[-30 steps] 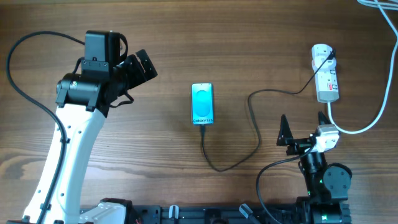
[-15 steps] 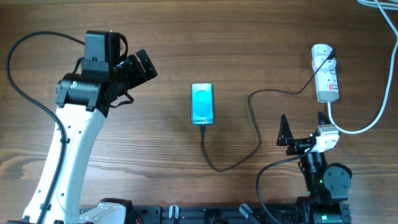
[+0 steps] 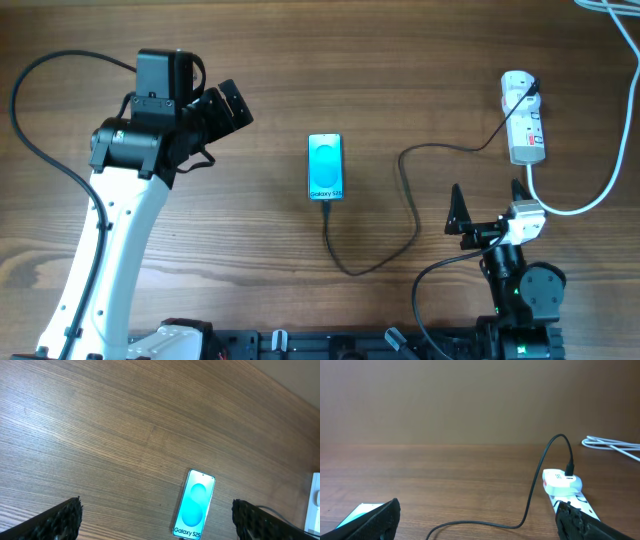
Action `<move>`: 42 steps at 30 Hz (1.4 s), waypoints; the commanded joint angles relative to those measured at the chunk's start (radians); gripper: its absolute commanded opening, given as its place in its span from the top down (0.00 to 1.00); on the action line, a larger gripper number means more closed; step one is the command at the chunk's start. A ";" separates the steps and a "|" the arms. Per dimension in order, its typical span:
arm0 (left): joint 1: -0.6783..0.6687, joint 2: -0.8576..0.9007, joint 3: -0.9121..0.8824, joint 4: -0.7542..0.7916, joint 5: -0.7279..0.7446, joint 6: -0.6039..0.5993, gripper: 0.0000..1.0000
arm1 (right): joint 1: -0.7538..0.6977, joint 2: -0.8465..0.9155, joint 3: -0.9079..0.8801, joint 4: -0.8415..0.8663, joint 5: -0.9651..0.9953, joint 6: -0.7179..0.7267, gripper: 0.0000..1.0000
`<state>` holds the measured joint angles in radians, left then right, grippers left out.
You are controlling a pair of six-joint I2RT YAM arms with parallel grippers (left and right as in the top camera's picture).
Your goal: Plug charger to phone and switch on socket
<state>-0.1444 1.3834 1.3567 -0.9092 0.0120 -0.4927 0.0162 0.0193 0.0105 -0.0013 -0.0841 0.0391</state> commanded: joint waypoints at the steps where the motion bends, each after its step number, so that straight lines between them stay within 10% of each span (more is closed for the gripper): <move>1: 0.003 -0.008 -0.001 0.002 -0.013 -0.010 0.00 | -0.005 -0.014 -0.005 0.003 0.016 -0.013 0.00; 17: 0.003 -0.054 -0.016 -0.098 -0.097 -0.006 0.00 | -0.005 -0.014 -0.005 0.003 0.016 -0.013 0.00; 28: 0.003 -0.258 -0.333 0.155 0.080 0.361 0.00 | -0.005 -0.014 -0.005 0.003 0.016 -0.013 0.00; 42: 0.065 -0.596 -0.626 0.248 0.086 0.439 0.00 | -0.005 -0.014 -0.005 0.003 0.016 -0.013 0.00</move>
<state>-0.0967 0.8692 0.8021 -0.6933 0.0769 -0.1242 0.0162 0.0193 0.0097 -0.0013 -0.0845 0.0391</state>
